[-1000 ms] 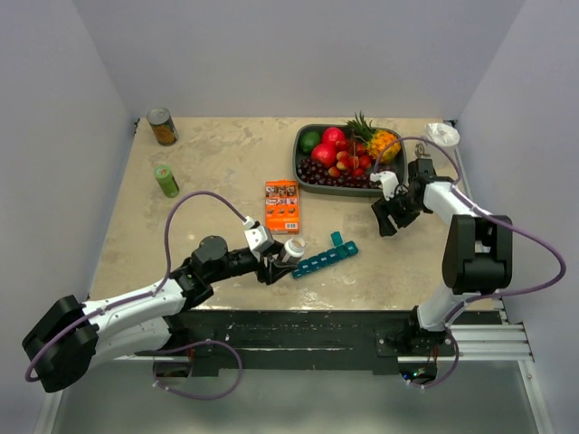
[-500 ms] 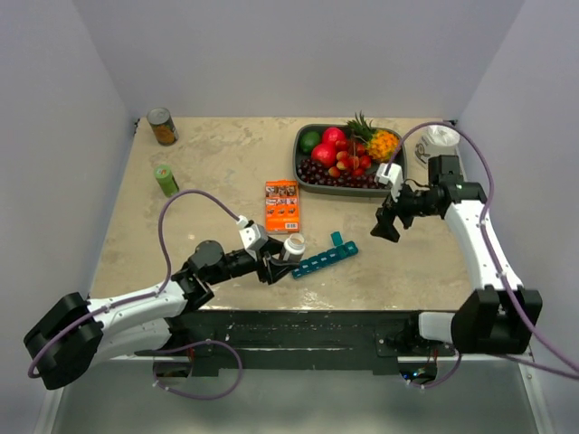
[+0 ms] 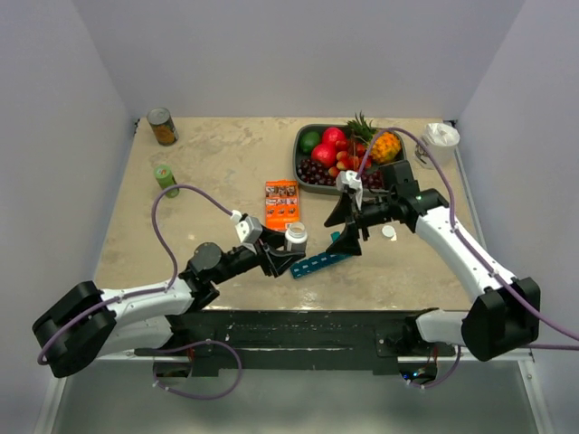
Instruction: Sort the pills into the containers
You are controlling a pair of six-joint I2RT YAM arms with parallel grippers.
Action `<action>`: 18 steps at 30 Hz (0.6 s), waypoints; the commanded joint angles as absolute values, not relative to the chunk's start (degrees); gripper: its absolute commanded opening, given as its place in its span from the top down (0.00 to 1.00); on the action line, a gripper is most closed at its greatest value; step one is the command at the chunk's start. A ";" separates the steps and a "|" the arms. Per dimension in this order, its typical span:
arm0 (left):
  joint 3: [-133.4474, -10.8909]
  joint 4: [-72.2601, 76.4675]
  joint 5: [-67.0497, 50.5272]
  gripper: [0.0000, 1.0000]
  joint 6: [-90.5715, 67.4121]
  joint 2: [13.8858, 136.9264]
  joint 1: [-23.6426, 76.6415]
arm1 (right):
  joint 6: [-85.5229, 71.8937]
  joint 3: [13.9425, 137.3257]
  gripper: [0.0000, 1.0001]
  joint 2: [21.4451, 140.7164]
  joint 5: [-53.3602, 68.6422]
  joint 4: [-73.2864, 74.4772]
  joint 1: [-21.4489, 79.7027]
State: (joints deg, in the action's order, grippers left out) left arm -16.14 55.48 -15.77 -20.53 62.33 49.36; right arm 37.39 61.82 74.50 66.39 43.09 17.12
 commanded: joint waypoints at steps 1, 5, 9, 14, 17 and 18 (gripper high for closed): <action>-17.58 66.70 -12.57 1.00 -22.50 65.29 50.62 | 14.26 58.28 0.05 68.47 65.49 21.82 22.58; -18.63 70.04 -12.22 1.00 -23.81 68.55 51.41 | 2.32 58.45 0.06 69.87 64.87 13.02 24.61; -18.98 71.02 -11.34 1.00 -24.08 69.43 51.85 | 0.44 57.66 0.09 70.58 63.29 9.14 25.22; -19.07 70.93 -11.51 1.00 -23.73 69.96 51.94 | -2.28 55.46 0.10 70.31 62.49 7.48 25.40; -19.07 71.28 -11.69 1.00 -23.91 70.66 51.94 | -4.21 54.14 0.10 70.49 62.84 5.29 25.75; -19.07 71.45 -11.69 1.00 -23.99 70.75 51.94 | -5.00 53.88 0.10 70.49 62.93 4.58 25.93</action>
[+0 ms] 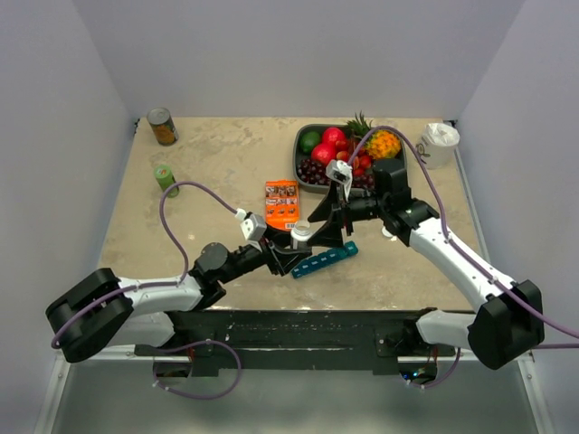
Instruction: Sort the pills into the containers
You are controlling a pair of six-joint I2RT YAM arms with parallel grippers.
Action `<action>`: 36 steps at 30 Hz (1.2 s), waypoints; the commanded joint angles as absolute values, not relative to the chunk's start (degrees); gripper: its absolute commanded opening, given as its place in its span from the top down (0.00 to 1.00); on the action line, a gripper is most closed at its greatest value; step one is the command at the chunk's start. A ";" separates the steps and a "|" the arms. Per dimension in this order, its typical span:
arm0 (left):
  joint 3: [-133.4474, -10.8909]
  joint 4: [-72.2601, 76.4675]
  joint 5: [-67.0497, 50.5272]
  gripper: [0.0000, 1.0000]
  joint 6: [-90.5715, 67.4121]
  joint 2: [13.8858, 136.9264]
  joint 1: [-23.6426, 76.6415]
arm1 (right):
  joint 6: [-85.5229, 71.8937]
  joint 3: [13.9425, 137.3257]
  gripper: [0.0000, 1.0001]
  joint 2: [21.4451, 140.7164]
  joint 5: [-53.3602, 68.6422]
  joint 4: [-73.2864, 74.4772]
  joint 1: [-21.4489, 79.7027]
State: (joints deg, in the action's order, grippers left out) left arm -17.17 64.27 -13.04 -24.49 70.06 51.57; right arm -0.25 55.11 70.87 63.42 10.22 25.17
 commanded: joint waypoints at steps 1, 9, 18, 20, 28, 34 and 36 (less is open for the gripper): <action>-19.16 71.80 -11.60 1.00 -24.17 71.01 51.94 | -5.88 53.35 0.11 70.75 63.28 3.79 25.93; -19.51 71.64 -11.16 1.00 -24.52 71.37 52.03 | -6.78 53.96 0.12 71.46 63.28 2.98 26.81; -25.38 35.38 -20.12 1.00 -6.00 62.07 51.86 | 33.46 63.55 0.01 70.66 52.04 39.00 15.05; -27.50 22.28 -20.74 1.00 1.99 60.21 51.77 | 42.59 62.93 0.01 71.27 50.37 43.48 10.57; -34.71 1.24 -21.08 1.00 18.54 58.09 51.50 | 37.04 60.03 0.18 82.26 39.91 35.88 8.53; -36.39 3.77 -28.81 1.00 13.28 63.36 51.33 | 59.45 65.20 0.21 79.83 60.95 57.28 8.61; -35.43 8.67 -31.62 1.00 9.60 64.85 51.15 | 76.38 68.18 0.07 78.14 69.85 70.42 8.96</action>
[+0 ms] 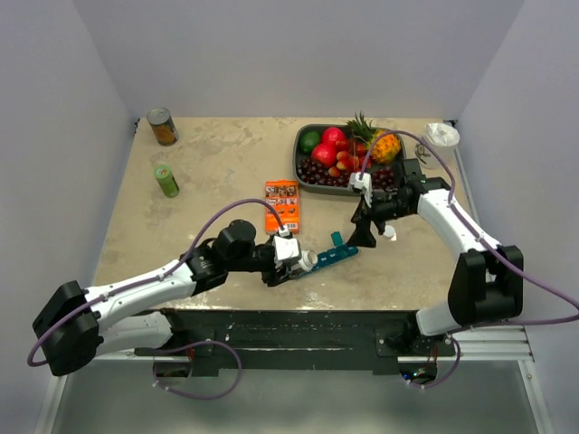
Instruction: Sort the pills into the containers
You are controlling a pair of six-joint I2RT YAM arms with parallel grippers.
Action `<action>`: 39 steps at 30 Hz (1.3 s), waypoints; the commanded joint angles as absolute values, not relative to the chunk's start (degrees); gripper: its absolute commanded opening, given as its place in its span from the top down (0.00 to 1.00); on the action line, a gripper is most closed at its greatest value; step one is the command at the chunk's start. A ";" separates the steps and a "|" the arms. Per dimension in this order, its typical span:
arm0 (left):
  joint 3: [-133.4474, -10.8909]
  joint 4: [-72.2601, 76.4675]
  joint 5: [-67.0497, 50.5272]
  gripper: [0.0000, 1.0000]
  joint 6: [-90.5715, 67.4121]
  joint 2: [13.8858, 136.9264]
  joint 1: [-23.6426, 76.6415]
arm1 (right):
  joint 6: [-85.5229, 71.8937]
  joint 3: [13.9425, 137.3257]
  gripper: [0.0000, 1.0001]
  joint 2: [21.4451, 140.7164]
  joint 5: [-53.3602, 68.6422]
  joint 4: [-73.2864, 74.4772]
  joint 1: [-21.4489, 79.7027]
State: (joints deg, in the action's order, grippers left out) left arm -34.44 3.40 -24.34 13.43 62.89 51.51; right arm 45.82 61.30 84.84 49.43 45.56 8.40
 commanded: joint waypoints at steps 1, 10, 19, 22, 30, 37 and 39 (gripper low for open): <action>-34.98 10.62 -34.42 1.00 8.10 65.39 51.15 | 93.61 68.99 0.04 77.79 71.09 82.58 9.92; -35.16 21.27 -40.17 1.00 0.44 69.52 50.80 | 90.12 70.31 0.04 74.09 66.54 73.59 27.85; -33.93 27.24 -38.85 1.00 -5.27 69.43 50.80 | 75.17 67.07 0.16 71.38 60.12 59.35 32.16; -33.66 28.56 -38.23 1.00 -6.33 69.87 50.80 | 70.95 65.92 0.27 70.84 58.54 55.74 32.96; -31.21 33.48 -34.90 1.00 -9.31 68.38 50.27 | 66.63 65.83 0.76 71.37 57.57 53.88 33.22; -25.32 43.41 -33.40 0.60 -13.27 65.30 49.83 | 61.79 66.09 0.89 72.33 63.09 52.13 33.13; -24.52 44.73 -33.66 0.54 -13.80 64.86 49.83 | 60.13 66.18 0.90 72.42 64.15 51.33 33.13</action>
